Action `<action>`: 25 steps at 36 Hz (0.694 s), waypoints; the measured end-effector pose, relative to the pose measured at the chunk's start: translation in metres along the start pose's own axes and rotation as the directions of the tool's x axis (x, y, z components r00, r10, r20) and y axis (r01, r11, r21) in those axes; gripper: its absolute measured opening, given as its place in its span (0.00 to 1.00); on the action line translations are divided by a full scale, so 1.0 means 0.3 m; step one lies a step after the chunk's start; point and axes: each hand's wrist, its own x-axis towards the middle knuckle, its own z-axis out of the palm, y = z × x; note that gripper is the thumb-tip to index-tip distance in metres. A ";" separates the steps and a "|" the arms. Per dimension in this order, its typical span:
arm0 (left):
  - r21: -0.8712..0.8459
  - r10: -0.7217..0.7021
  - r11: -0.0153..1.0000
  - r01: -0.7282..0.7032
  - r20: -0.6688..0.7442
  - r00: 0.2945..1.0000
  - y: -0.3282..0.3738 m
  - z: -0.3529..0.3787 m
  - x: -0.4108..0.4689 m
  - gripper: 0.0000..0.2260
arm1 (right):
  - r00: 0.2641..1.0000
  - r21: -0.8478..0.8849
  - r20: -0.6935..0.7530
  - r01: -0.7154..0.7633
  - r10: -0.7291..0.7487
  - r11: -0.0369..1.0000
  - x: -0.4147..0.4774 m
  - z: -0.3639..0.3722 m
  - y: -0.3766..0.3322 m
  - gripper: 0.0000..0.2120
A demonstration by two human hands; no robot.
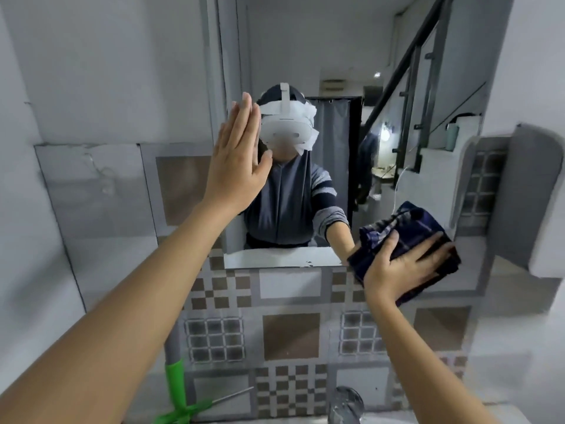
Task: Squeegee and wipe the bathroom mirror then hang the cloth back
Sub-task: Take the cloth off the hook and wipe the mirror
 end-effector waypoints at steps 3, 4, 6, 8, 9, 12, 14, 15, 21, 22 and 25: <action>-0.028 0.006 1.000 -0.005 0.021 1.000 -0.001 0.011 -0.065 0.29 | 0.999 0.050 0.014 0.041 -0.042 0.998 -0.092 0.044 -0.040 0.36; -0.036 0.010 0.999 -0.009 0.025 1.000 0.000 0.013 -0.088 0.29 | 0.998 0.061 0.022 0.059 -0.061 0.996 -0.121 0.058 -0.053 0.36; -0.067 0.023 0.998 -0.021 0.031 0.999 0.001 0.017 -0.130 0.27 | 0.993 0.066 0.036 0.107 -0.109 0.992 -0.177 0.085 -0.078 0.36; -0.151 0.034 0.988 -0.030 0.028 0.999 0.005 0.015 -0.175 0.24 | 0.985 0.068 0.050 0.163 -0.167 0.984 -0.228 0.107 -0.104 0.36; -0.214 0.033 0.977 -0.028 0.022 0.999 0.007 0.010 -0.197 0.22 | 0.979 0.068 0.056 0.190 -0.194 0.979 -0.252 0.118 -0.116 0.36; -0.354 0.014 0.935 -0.005 0.025 1.000 0.014 -0.010 -0.262 0.16 | 0.965 0.064 0.076 0.248 -0.252 0.967 -0.320 0.151 -0.150 0.36; -0.423 0.001 0.906 0.012 0.030 1.000 0.013 -0.023 -0.298 0.12 | 0.956 0.059 0.089 0.276 -0.281 0.959 -0.364 0.172 -0.173 0.36; -0.453 -0.019 0.891 0.032 0.035 0.999 0.012 -0.030 -0.312 0.10 | 0.951 0.059 0.095 0.291 -0.295 0.955 -0.385 0.181 -0.186 0.35; -0.510 -0.130 0.843 0.171 0.116 0.985 -0.013 -0.054 -0.371 0.09 | 0.928 0.072 0.117 0.347 -0.353 0.935 -0.497 0.225 -0.248 0.34; -0.512 -0.150 0.836 0.197 0.132 0.980 -0.020 -0.055 -0.380 0.10 | 0.925 0.072 0.119 0.354 -0.361 0.932 -0.513 0.230 -0.256 0.34; -0.509 -0.233 0.817 0.270 0.137 0.963 -0.041 -0.060 -0.401 0.11 | 0.912 0.072 0.134 0.382 -0.389 0.921 -0.549 0.241 -0.273 0.34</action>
